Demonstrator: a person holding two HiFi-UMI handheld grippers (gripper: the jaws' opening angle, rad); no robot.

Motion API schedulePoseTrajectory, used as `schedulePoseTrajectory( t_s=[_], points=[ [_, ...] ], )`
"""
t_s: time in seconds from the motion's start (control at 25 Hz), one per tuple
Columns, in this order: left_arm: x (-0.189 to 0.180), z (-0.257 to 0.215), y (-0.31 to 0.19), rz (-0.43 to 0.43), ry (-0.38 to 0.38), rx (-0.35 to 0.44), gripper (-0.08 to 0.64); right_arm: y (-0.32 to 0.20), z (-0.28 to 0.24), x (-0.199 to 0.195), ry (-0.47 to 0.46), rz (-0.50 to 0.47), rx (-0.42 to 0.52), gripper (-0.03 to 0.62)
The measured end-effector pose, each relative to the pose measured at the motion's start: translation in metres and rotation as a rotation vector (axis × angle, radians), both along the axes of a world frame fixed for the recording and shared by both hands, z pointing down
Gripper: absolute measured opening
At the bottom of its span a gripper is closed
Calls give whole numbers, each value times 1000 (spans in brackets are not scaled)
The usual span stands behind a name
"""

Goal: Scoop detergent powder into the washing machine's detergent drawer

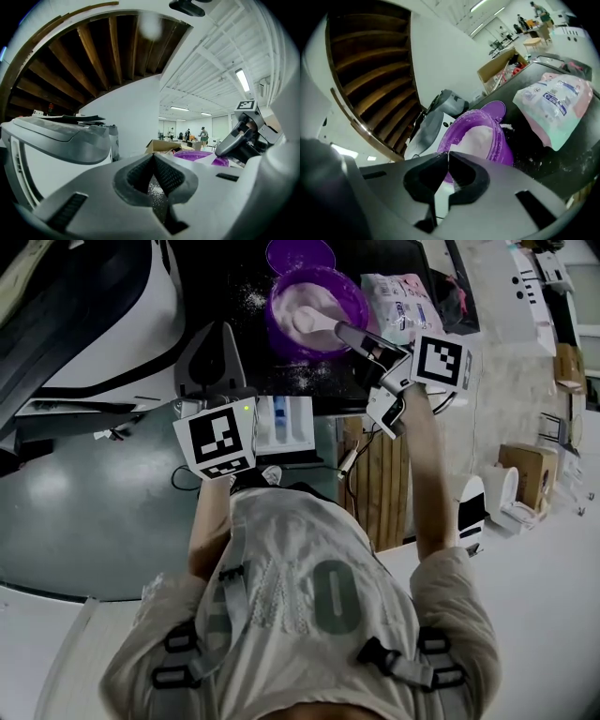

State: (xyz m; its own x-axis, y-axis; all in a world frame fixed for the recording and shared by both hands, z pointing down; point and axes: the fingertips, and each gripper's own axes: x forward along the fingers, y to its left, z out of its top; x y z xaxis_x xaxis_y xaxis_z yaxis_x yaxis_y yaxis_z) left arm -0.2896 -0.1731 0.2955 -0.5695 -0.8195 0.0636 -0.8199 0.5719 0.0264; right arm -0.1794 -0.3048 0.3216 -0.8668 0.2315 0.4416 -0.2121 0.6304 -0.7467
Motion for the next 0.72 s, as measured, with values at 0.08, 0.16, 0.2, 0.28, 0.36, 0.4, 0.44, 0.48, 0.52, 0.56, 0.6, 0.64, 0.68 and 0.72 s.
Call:
schedulePoseTrajectory(
  t_s=[0.08,0.16,0.2,0.28,0.36,0.4,0.44,0.48,0.52,0.56,0.6,0.64,0.68,0.72],
  points=[
    [3,-5,-1,6,-17,-2,20,-1,-2,4,-50,53,-41,11],
    [5,-11,-2,12,-34,-6,20,0,-5,7,-113,112,-103,11],
    [8,-14,-2,16,-44,-8,20,1,-6,9,-147,149,-143,11],
    [15,-23,-3,28,-75,-10,20,1,-7,16,-210,241,-219,11],
    [23,-33,-7,43,-117,-10,20,-4,-7,22,-269,337,-286,11],
    [28,-37,-8,51,-133,-11,20,-6,-6,25,-302,383,-323,11],
    [32,-39,-9,58,-143,-10,20,-8,-5,28,-338,428,-363,11],
    [36,-40,-10,67,-149,-7,20,-9,-3,31,-374,471,-404,11],
    [41,-40,-11,76,-153,-3,20,-10,-2,35,-410,512,-445,11],
    [44,-40,-12,84,-159,0,20,-11,0,39,-444,549,-479,11],
    [46,-40,-12,89,-165,3,20,-12,0,43,-476,584,-499,11],
    [47,-39,-13,91,-169,4,20,-13,0,46,-505,617,-506,11],
    [47,-37,-12,90,-167,5,20,-13,-2,48,-533,650,-507,11],
    [47,-34,-12,90,-158,7,20,-13,-3,52,-561,686,-514,11]
  ],
)
